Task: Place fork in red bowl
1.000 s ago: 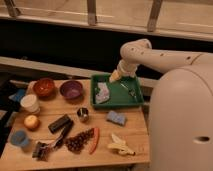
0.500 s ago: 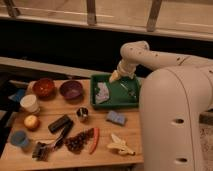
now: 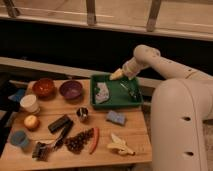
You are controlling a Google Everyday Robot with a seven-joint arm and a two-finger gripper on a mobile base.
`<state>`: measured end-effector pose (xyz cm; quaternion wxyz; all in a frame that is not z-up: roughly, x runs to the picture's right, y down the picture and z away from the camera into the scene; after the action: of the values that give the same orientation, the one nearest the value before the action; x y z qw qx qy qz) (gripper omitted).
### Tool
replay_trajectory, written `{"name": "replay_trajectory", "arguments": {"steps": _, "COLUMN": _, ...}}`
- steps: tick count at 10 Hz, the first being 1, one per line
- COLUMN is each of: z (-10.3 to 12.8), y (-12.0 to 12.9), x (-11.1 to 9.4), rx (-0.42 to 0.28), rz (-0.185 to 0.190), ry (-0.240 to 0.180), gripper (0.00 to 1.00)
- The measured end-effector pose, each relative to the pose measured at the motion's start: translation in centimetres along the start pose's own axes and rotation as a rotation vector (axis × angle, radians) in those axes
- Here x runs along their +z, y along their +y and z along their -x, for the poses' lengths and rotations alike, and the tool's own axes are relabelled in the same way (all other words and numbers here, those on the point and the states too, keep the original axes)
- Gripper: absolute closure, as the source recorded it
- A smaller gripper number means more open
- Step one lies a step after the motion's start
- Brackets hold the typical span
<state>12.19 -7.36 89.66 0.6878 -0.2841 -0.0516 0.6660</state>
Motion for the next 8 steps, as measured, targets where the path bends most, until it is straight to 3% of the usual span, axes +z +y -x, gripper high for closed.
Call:
{"name": "replay_trajectory", "arguments": {"steps": 1, "z": 0.2, "y": -0.2, "x": 0.2, "rx": 0.012, "rz": 0.040, "ry": -0.014, "gripper": 0.20}}
{"name": "replay_trajectory", "arguments": {"steps": 2, "z": 0.2, "y": -0.5, "x": 0.2, "rx": 0.018, "rz": 0.055, "ry": -0.021, "gripper": 0.20}}
{"name": "replay_trajectory", "arguments": {"steps": 5, "z": 0.2, "y": -0.4, "x": 0.8, "rx": 0.013, "rz": 0.033, "ry": 0.001, "gripper": 0.20}}
{"name": "replay_trajectory", "arguments": {"steps": 8, "z": -1.0, "y": -1.9, "x": 2.8, "rx": 0.024, "rz": -0.003, "ry": 0.050, "gripper": 0.20}}
